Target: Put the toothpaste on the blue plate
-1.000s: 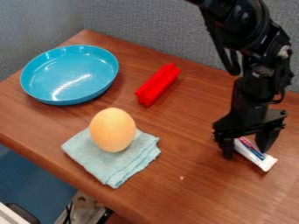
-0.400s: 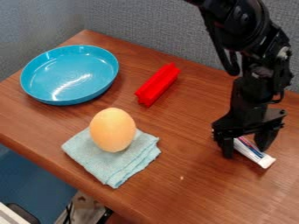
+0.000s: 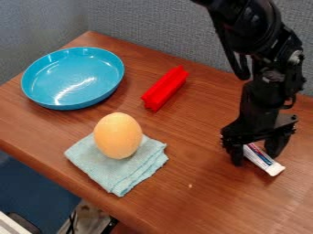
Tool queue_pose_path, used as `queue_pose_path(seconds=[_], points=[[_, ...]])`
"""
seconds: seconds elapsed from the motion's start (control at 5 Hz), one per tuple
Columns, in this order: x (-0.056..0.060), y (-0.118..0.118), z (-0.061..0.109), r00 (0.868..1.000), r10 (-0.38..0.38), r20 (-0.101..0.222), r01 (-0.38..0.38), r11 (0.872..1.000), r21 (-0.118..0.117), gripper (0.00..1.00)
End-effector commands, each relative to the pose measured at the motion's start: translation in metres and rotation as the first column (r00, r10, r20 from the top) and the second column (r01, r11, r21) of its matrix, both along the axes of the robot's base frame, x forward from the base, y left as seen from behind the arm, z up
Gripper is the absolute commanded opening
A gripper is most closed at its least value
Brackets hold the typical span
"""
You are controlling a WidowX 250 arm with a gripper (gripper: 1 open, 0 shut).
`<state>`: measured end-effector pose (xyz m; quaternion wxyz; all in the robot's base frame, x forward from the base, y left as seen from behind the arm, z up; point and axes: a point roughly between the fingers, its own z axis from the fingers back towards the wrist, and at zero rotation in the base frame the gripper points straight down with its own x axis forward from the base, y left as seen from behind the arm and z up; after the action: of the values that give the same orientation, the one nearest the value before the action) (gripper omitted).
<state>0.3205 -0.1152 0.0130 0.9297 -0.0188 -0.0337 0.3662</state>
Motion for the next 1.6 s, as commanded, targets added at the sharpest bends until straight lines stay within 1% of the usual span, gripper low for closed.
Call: queue_pose_path(seconds=[0.0,0.2,0.6,0.8,1.0,1.2,1.4], points=[[0.007,0.002,0.015,0.999,0.000,0.050,0.000,1.000,-0.003,0.00],[0.006,0.001,0.016,0.999,-0.003,0.049,0.003,1.000,0.002,0.00],[0.001,0.010,0.036,0.998,-0.047,0.038,0.047,0.999,0.011,0.00],[0.005,0.016,0.064,0.992,-0.111,0.054,0.112,0.994,0.000,0.00],[0.006,0.035,0.092,0.985,-0.153,0.075,0.154,0.988,-0.014,0.00],[0.000,0.068,0.117,0.985,-0.154,0.080,0.155,0.988,-0.018,0.00],[-0.011,0.108,0.130,0.990,-0.124,0.073,0.126,0.992,-0.019,0.00]])
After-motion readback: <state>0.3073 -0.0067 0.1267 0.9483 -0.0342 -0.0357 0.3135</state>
